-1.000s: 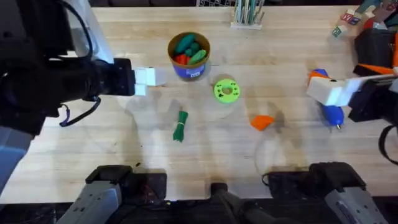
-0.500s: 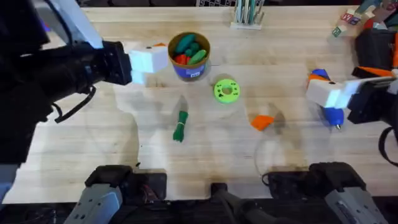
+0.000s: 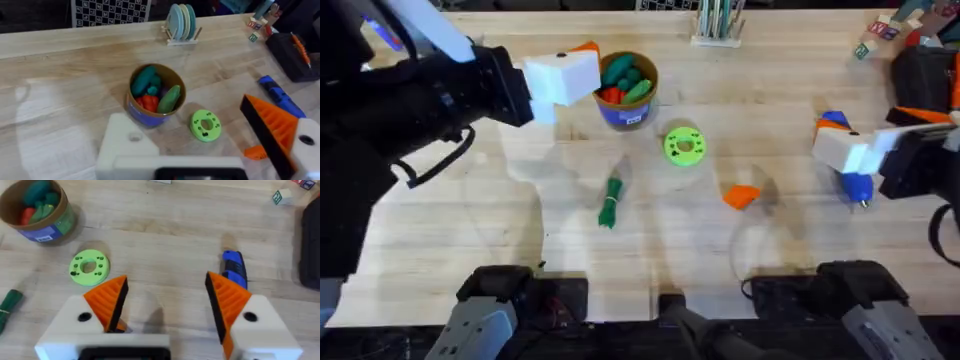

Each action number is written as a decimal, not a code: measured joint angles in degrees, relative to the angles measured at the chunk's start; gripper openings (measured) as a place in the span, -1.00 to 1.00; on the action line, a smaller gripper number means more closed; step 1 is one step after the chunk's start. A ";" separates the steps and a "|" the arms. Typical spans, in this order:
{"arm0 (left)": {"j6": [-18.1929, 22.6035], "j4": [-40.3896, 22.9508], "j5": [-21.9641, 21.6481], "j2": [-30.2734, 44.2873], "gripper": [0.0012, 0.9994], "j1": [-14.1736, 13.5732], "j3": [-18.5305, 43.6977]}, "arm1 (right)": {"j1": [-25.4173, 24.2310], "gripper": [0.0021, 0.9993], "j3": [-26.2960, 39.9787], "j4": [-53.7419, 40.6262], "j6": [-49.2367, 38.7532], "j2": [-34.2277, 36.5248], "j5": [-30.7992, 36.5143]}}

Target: Pick up the gripper from the table and insert it into the empty holder that is missing its gripper. Then pick up a screw, insert it into the mounting hole, and use the screwdriver to tighten it. Finally, clean up the table by picking up the vegetable and placing it into the bucket.

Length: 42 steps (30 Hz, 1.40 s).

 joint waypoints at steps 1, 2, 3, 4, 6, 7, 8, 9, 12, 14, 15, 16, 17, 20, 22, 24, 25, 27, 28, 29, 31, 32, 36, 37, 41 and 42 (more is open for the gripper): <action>-0.33 -0.72 -0.12 0.00 0.97 0.00 0.00 | 0.00 0.87 0.00 0.02 0.00 0.00 0.00; -0.68 -1.33 -0.56 0.02 0.97 0.00 0.00 | 0.00 0.87 0.00 0.00 0.00 0.00 0.00; -0.81 -1.47 -0.99 0.07 0.97 0.00 0.00 | 0.00 0.87 0.00 0.00 0.00 0.00 0.00; -0.83 -1.30 -1.40 0.07 0.97 0.00 0.00 | 0.00 0.87 0.00 0.02 0.00 0.00 0.00; -0.49 -0.22 -1.65 0.22 0.98 0.00 0.00 | 0.00 0.87 0.00 0.02 0.00 0.00 0.00; -0.12 0.56 -1.73 0.55 0.97 0.00 0.00 | 0.00 0.87 0.00 0.00 0.00 -0.01 0.00; 0.36 1.27 -1.73 0.93 0.97 0.00 0.00 | 0.00 0.87 0.00 0.02 0.00 0.00 0.00; 0.68 1.75 -1.73 1.24 0.97 -0.03 0.00 | 0.00 0.87 0.00 0.00 0.00 0.00 0.00; 2.08 2.82 -1.82 1.36 0.97 -0.80 -0.61 | 0.00 0.87 0.00 0.00 0.00 0.00 0.00; 2.84 4.26 -2.00 -0.93 0.97 -1.44 -2.29 | 0.00 0.87 0.00 0.02 0.00 0.00 0.00; 3.10 5.01 -2.02 -2.89 0.97 -1.67 -3.57 | 0.00 0.87 0.00 0.00 0.00 0.00 0.00; 3.67 7.81 -2.21 -11.49 0.97 -2.27 -8.77 | 0.00 0.87 0.00 0.00 0.00 0.00 0.00; 3.81 9.08 -2.21 -15.02 0.97 -2.47 -10.85 | 0.00 0.87 0.00 0.00 0.00 0.00 0.00; 3.78 12.99 -2.21 -24.13 0.97 -2.64 -17.17 | 0.00 0.87 0.00 0.00 0.00 0.00 0.00; 3.26 16.56 -2.21 -28.46 0.98 -2.64 -21.96 | 0.00 0.87 0.00 0.00 0.00 0.00 0.00; 2.49 21.00 -2.21 -30.96 0.97 -2.64 -26.69 | 0.00 0.87 0.00 0.00 0.00 0.00 0.00; 2.06 23.51 -2.23 -31.90 0.97 -2.64 -29.14 | 0.00 0.87 0.00 0.00 0.00 0.00 0.00; 1.01 29.66 -2.24 -33.74 0.97 -2.76 -34.80 | 0.00 0.87 0.00 0.00 0.00 0.00 0.00; 0.41 32.60 -2.25 -34.67 0.97 -2.93 -37.45 | 0.00 0.87 0.00 0.00 0.00 0.00 0.00; 0.04 35.21 -2.25 -35.57 0.97 -3.14 -39.78 | 0.00 0.87 0.00 0.00 0.00 0.00 0.00; -1.29 40.63 -2.25 -37.80 0.97 -3.67 -44.64 | 0.00 0.87 0.00 0.00 0.00 0.00 0.00; -1.99 42.72 -2.23 -38.93 0.98 -3.91 -46.66 | 0.00 0.87 0.00 0.00 0.00 0.00 0.00; -4.75 42.59 -2.32 -42.95 0.97 -5.12 -50.21 | 0.00 0.87 0.00 0.00 0.00 0.00 0.00; -5.01 42.59 -2.42 -43.22 0.97 -5.38 -50.18 | 0.00 0.86 0.00 0.00 0.01 -0.01 0.00; -5.97 37.66 -2.46 -43.56 0.97 -6.96 -50.16 | 0.00 0.87 0.00 0.00 0.00 0.00 0.00; -6.15 35.84 -2.45 -43.56 0.97 -7.39 -50.16 | 0.00 0.87 0.00 0.00 0.00 0.00 0.00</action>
